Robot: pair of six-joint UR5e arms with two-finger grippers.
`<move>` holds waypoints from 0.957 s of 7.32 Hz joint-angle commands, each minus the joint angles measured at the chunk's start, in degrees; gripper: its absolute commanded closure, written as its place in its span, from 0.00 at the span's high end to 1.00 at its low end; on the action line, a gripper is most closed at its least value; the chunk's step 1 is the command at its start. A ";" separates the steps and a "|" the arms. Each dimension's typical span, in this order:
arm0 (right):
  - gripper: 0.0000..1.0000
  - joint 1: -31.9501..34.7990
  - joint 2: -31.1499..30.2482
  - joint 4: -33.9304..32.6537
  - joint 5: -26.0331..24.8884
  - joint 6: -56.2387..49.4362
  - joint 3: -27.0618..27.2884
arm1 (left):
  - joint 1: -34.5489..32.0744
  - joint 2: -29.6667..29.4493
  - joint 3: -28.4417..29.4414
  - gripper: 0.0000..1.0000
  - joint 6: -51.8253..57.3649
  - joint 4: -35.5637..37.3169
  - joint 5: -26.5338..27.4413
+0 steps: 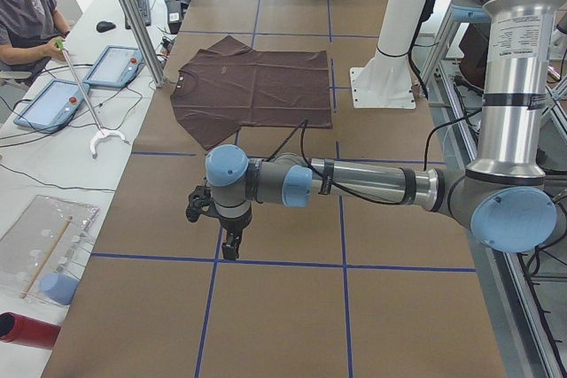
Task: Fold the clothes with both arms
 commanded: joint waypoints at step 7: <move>1.00 -9.80 13.73 8.18 0.38 2.40 -8.47 | 2.54 -9.75 3.34 1.00 -0.70 -14.52 0.13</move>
